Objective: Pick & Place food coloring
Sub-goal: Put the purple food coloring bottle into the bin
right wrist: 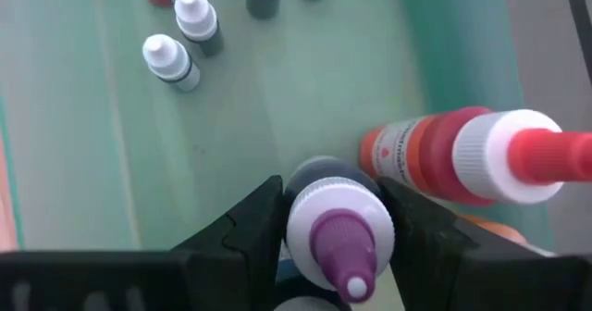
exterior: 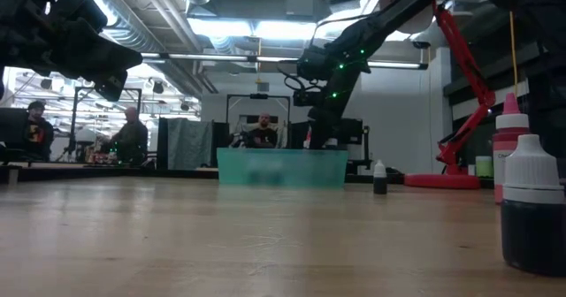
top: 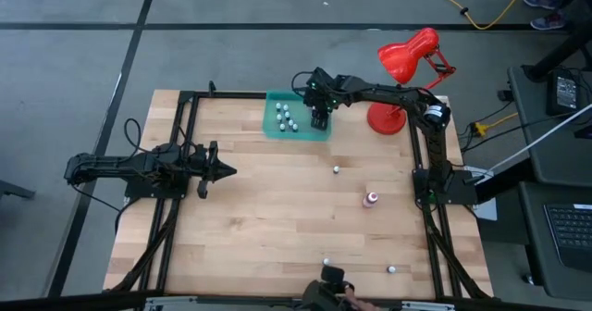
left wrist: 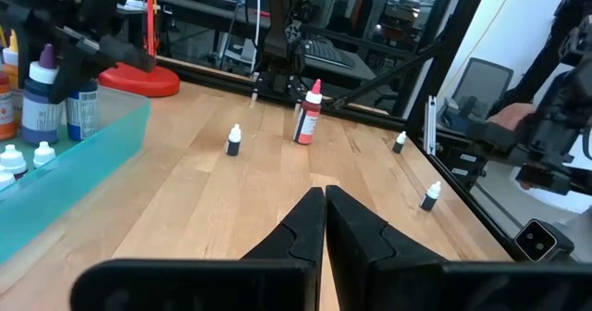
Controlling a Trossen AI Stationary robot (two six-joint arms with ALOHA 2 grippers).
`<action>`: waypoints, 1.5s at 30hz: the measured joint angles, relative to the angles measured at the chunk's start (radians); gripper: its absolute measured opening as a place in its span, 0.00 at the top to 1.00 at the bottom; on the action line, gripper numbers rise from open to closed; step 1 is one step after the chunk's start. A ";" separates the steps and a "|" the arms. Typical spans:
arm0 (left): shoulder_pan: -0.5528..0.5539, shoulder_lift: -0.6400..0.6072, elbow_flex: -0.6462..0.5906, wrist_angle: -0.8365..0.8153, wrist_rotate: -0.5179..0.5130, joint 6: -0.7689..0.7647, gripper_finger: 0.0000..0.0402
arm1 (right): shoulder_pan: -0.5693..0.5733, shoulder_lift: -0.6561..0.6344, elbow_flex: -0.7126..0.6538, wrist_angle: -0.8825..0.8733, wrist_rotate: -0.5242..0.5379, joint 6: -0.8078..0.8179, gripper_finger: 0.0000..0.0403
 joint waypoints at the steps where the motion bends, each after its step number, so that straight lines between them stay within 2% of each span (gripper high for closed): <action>1: 0.000 0.000 0.000 0.000 0.000 0.000 0.97 | 0.000 0.001 0.000 0.000 0.000 0.000 0.59; 11: 0.000 0.000 0.000 0.000 0.000 0.000 0.98 | 0.001 0.001 -0.002 0.026 0.004 0.000 0.58; 23: 0.000 0.000 0.000 0.000 0.000 0.000 0.98 | 0.011 0.007 -0.003 0.021 0.056 -0.004 0.44; 28: 0.000 0.000 0.000 0.000 0.000 0.000 0.98 | 0.031 0.006 0.065 0.006 0.065 -0.023 0.42; 32: 0.000 0.000 0.000 0.000 0.000 0.000 0.98 | 0.052 0.004 0.166 -0.012 0.114 -0.034 0.44; 37: 0.000 0.000 0.000 0.000 0.000 0.000 0.98 | 0.089 0.003 0.311 -0.124 0.159 -0.032 0.47; 40: 0.000 0.000 0.000 0.000 0.000 0.000 0.98 | 0.129 0.003 0.382 -0.251 0.160 -0.031 0.49; 45: 0.000 0.000 0.000 0.000 0.000 0.000 0.97 | 0.212 -0.008 0.417 -0.420 0.160 -0.026 0.55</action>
